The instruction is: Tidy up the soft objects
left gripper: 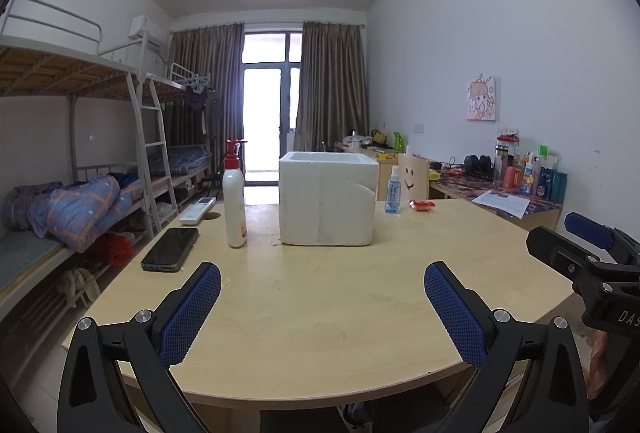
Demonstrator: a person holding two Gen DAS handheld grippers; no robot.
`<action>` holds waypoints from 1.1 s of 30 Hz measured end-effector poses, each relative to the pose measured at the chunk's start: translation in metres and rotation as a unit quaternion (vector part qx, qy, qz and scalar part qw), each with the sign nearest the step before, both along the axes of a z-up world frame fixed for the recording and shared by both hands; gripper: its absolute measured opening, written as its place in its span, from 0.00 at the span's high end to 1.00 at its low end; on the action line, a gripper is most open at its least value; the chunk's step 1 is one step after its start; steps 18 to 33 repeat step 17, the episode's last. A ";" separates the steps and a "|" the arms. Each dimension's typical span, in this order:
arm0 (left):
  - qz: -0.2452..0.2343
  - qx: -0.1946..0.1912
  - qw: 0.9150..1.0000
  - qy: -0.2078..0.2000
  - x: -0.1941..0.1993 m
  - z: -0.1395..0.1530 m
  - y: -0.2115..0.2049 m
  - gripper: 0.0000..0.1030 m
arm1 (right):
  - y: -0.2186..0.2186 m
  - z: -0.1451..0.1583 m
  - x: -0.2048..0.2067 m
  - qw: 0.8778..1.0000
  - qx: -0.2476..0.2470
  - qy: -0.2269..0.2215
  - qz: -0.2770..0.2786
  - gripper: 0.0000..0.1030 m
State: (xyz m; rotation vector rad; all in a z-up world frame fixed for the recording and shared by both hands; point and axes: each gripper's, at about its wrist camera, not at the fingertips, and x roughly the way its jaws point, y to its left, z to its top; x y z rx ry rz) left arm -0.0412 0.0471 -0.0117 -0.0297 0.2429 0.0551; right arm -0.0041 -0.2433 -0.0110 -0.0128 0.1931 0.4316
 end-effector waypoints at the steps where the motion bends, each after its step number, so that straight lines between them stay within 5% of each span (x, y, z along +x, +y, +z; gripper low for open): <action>1: 0.000 0.000 1.000 0.000 0.000 0.000 0.000 0.01 | 0.000 0.000 0.000 1.000 -0.001 0.000 0.000 0.01; 33: -0.007 0.004 1.000 -0.003 -0.002 0.002 -0.002 0.01 | 0.002 0.000 0.000 1.000 -0.002 0.003 -0.001 0.01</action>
